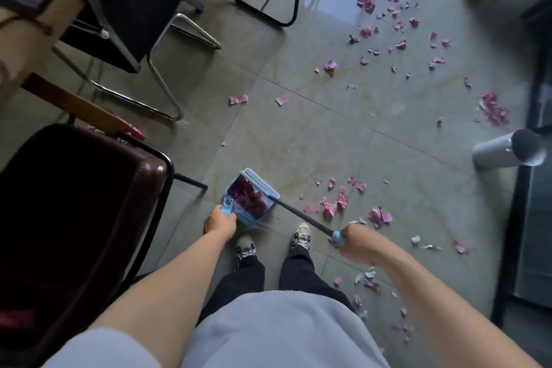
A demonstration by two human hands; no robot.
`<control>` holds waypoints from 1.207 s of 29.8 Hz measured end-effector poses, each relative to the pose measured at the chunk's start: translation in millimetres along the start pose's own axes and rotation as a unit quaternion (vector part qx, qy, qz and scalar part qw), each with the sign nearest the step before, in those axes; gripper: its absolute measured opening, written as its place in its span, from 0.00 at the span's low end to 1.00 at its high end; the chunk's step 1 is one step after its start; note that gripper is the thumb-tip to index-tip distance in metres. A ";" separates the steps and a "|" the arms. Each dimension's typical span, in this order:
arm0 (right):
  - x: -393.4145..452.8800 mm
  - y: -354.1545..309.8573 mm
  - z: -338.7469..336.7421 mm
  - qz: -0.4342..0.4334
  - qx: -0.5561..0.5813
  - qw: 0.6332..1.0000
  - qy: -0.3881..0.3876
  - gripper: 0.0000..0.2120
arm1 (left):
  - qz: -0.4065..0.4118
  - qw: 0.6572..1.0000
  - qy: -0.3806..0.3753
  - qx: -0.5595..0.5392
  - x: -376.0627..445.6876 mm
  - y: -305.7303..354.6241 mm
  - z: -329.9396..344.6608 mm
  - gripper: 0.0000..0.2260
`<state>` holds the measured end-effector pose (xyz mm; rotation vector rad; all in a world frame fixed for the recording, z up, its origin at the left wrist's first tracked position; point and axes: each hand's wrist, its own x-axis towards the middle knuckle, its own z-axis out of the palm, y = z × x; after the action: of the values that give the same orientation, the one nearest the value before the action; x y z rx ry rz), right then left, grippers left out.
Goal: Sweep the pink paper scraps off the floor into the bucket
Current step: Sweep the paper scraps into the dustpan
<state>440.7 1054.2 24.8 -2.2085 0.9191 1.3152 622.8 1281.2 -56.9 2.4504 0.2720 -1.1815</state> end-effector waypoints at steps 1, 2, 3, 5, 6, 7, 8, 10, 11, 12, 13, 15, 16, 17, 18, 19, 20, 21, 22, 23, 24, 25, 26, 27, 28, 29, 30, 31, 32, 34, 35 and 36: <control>-1.7 3.6 0.6 -0.004 -0.004 1.000 0.005 0.12 | 0.000 1.000 -0.001 -0.001 0.6 -1.1 -1.0 0.15; -4.1 7.1 1.0 -0.008 -0.008 1.000 0.008 0.13 | 0.001 1.000 -0.001 -0.003 1.0 -1.7 -1.6 0.15; -5.8 11.0 2.8 -0.006 -0.004 1.000 0.012 0.13 | 0.002 1.000 -0.001 -0.005 1.3 -2.5 -2.0 0.15; -9.2 16.1 5.5 0.013 0.023 0.999 0.019 0.14 | 0.008 1.000 0.001 -0.010 2.5 -3.3 -3.5 0.14; -11.1 18.1 6.2 0.028 0.040 0.999 0.021 0.14 | 0.010 1.000 0.002 -0.012 3.0 -3.6 -3.5 0.14; -12.9 18.9 6.9 0.040 0.058 0.997 0.020 0.14 | 0.010 1.000 0.004 -0.013 3.2 -4.1 -3.8 0.14; -13.7 19.5 8.0 0.050 0.072 0.996 0.019 0.14 | 0.012 1.000 0.007 -0.011 3.0 -4.3 -3.9 0.14; -17.2 17.1 9.9 0.067 0.096 0.993 0.014 0.13 | 0.016 1.000 0.013 0.000 1.2 -5.2 -4.5 0.14; -18.1 15.4 12.1 0.075 0.111 0.991 0.010 0.14 | 0.020 1.000 0.016 0.009 0.8 -6.1 -5.5 0.14; -18.3 13.9 15.1 0.081 0.124 0.989 0.004 0.15 | 0.027 0.999 0.017 0.020 0.9 -7.3 -6.6 0.14; -18.2 12.8 19.6 0.087 0.134 0.987 -0.004 0.15 | 0.035 0.999 0.016 0.032 1.6 -8.7 -8.3 0.14; -21.4 9.1 27.7 0.100 0.141 0.985 -0.021 0.13 | 0.049 0.997 0.014 0.064 4.0 -11.5 -12.8 0.13; -23.0 7.7 32.8 0.101 0.141 0.984 -0.030 0.12 | 0.056 0.995 0.015 0.079 5.9 -13.1 -15.3 0.13; -26.2 5.7 37.4 0.101 0.148 0.983 -0.039 0.12 | 0.060 0.994 0.016 0.090 7.4 -13.5 -18.1 0.13; -29.9 3.1 44.7 0.102 0.160 0.981 -0.046 0.11 | 0.065 0.993 0.016 0.101 8.8 -14.7 -20.4 0.13; -34.2 0.2 48.5 0.104 0.166 0.979 -0.049 0.09 | 0.068 0.992 0.015 0.108 10.8 -14.4 -22.5 0.13; -38.9 -2.9 54.6 0.101 0.167 0.979 -0.052 0.05 | 0.073 0.991 0.014 0.115 12.1 -14.2 -23.7 0.13; -42.4 -5.9 61.2 0.095 0.165 0.980 -0.055 0.05 | 0.077 0.990 0.012 0.121 13.5 -12.9 -24.4 0.13; -46.1 -9.3 68.8 0.090 0.167 0.980 -0.059 0.06 | 0.081 0.988 0.010 0.128 13.1 -11.5 -24.1 0.13; -48.6 -13.3 76.7 0.088 0.182 0.977 -0.062 0.06 | 0.082 0.988 0.008 0.133 12.0 -10.0 -23.3 0.13; -49.7 -17.4 84.6 0.087 0.209 0.972 -0.062 0.07 | 0.083 0.987 0.006 0.137 10.6 -8.7 -21.9 0.13; -50.2 -21.8 92.2 0.090 0.245 0.963 -0.062 0.08 | 0.086 0.986 0.005 0.141 9.5 -8.1 -19.7 0.13; -50.9 -25.9 98.1 0.092 0.282 0.953 -0.062 0.08 | 0.090 0.985 0.005 0.147 8.8 -8.3 -16.9 0.13; -52.0 -29.8 101.2 0.093 0.317 0.942 -0.060 0.06 | 0.092 0.984 0.006 0.152 8.4 -8.5 -14.6 0.13; -53.2 -31.9 102.7 0.095 0.347 0.931 -0.060 0.03 | 0.094 0.983 0.009 0.157 8.6 -9.1 -12.8 0.14; -55.2 -31.9 103.2 0.101 0.370 0.922 -0.059 0.02 | 0.096 0.982 0.012 0.162 8.9 -9.4 -11.8 0.14; -57.1 -29.4 104.5 0.106 0.387 0.914 -0.054 0.02 | 0.097 0.981 0.014 0.167 9.5 -9.5 -11.4 0.14; -59.8 -25.6 106.4 0.113 0.406 0.905 -0.051 0.03 | 0.098 0.980 0.014 0.170 10.1 -10.0 -11.3 0.14; -62.8 -21.1 107.5 0.115 0.424 0.897 -0.050 0.05 | 0.100 0.980 0.016 0.172 11.0 -10.3 -12.0 0.14; -69.5 -13.3 107.9 0.114 0.426 0.896 -0.045 0.07 | 0.101 0.980 0.016 0.172 11.9 -10.7 -14.8 0.14; -72.4 -10.8 106.4 0.113 0.419 0.900 -0.038 0.06 | 0.102 0.980 0.018 0.170 12.3 -10.6 -16.6 0.14; -75.0 -9.4 102.9 0.109 0.418 0.902 -0.028 0.06 | 0.104 0.980 0.018 0.166 12.6 -9.9 -18.5 0.14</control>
<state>359.0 1150.8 42.6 -1.4179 1.4059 0.8130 640.3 1298.2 -59.1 2.7049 -0.1847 -1.1687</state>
